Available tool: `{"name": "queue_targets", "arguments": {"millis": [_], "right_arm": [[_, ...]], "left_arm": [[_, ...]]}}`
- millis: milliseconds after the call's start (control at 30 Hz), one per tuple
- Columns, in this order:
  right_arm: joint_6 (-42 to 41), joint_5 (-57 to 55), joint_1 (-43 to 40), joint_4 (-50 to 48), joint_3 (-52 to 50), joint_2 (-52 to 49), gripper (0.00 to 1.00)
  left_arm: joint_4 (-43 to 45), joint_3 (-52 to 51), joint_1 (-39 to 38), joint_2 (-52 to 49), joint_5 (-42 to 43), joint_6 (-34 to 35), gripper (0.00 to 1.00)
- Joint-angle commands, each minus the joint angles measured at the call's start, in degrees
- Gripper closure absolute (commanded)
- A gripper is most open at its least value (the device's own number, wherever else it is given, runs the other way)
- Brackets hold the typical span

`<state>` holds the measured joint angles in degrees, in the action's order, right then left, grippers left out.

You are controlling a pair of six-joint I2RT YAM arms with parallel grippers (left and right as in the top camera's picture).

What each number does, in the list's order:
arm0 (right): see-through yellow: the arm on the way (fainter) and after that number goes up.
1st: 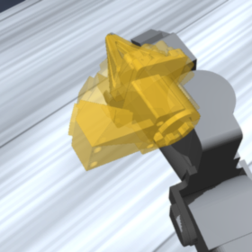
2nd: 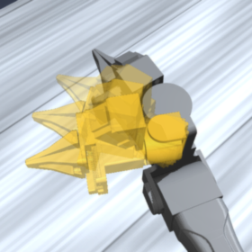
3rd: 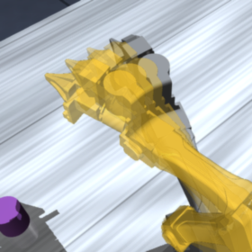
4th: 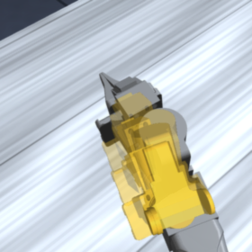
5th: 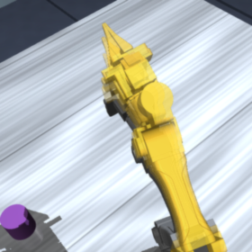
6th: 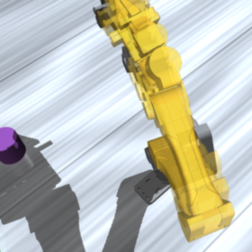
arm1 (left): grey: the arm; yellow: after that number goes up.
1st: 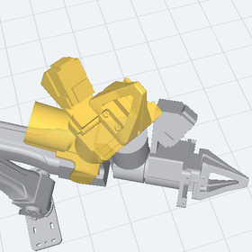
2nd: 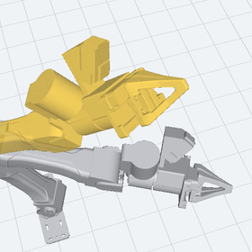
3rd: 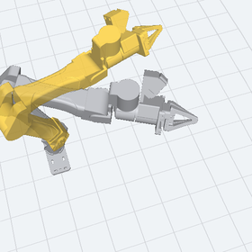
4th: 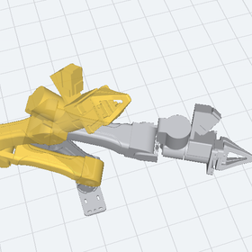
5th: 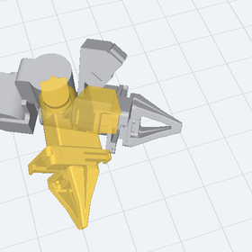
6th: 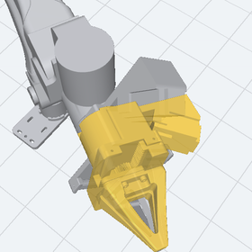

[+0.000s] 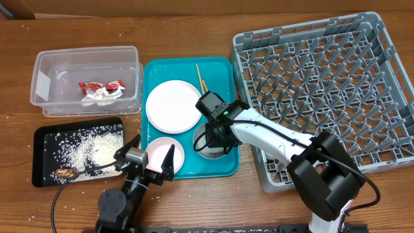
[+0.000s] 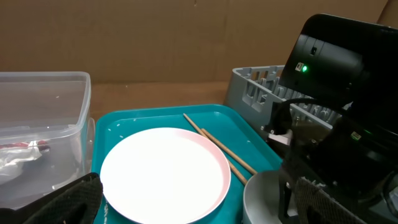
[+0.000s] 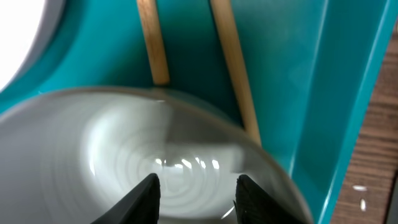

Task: Sort waste into correct bins and load items into the dishwasher
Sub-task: 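Move the right gripper to the white bowl on the teal tray and grasp it, then lift the white bowl with the right gripper and carry it to the rack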

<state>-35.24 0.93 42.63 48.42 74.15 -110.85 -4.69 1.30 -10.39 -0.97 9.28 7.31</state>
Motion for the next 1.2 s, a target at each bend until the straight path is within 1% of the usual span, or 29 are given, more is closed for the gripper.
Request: {"name": "queue_targets", "arguments": {"millis": [0,67,133,200,267,367,567,633,767,867,933,1033,1100,1167], "right_arm": [[5.18,0.42,0.17,1.86,3.63,4.35,0.55],[5.60,-0.57,0.15,3.54,4.85,6.43,0.53],[5.16,-1.05,-0.35,4.74,5.38,9.03,0.44],[5.05,-1.44,-0.98,5.14,5.38,9.33,0.42],[5.07,-3.43,-1.95,4.98,4.70,8.72,0.37],[5.09,-6.12,-2.05,3.34,2.32,7.56,0.33],[4.98,-5.68,-2.05,-1.27,-2.89,4.09,0.34],[5.01,-5.11,-2.10,-1.31,-2.95,3.52,0.44],[4.52,-2.73,-2.12,0.09,-1.42,3.63,0.84],[4.11,-2.84,-2.16,2.69,1.18,4.63,0.96],[3.85,-4.13,-2.16,4.79,3.61,7.08,0.96],[1.99,-9.29,-2.16,7.69,6.71,12.87,0.96],[0.33,-15.41,-2.56,9.09,7.98,17.09,0.96],[-0.44,-28.79,-3.04,10.25,8.59,23.12,0.96]], "left_arm": [[0.24,-0.55,0.28,0.35,0.61,0.39,0.00],[0.24,-0.55,0.28,0.35,0.61,0.39,0.00],[0.24,-0.55,0.28,0.35,0.61,0.39,0.00],[0.24,-0.55,0.28,0.35,0.61,0.39,0.00],[0.24,-0.55,0.28,0.35,0.61,0.39,0.00],[0.26,-0.55,0.28,0.35,0.61,0.39,0.00],[0.24,-0.55,0.28,0.35,0.61,0.39,0.00],[0.24,-0.55,0.28,0.35,0.61,0.39,0.00],[0.24,-0.55,0.28,0.35,0.61,0.39,0.00],[0.24,-0.55,0.28,0.35,0.61,0.39,0.00],[0.24,-0.55,0.28,0.35,0.61,0.39,0.00],[0.24,-0.55,0.28,0.35,0.61,0.39,0.00],[0.24,-0.55,0.28,0.35,0.61,0.39,0.00],[0.24,-0.55,0.28,0.35,0.61,0.39,0.00]]}}
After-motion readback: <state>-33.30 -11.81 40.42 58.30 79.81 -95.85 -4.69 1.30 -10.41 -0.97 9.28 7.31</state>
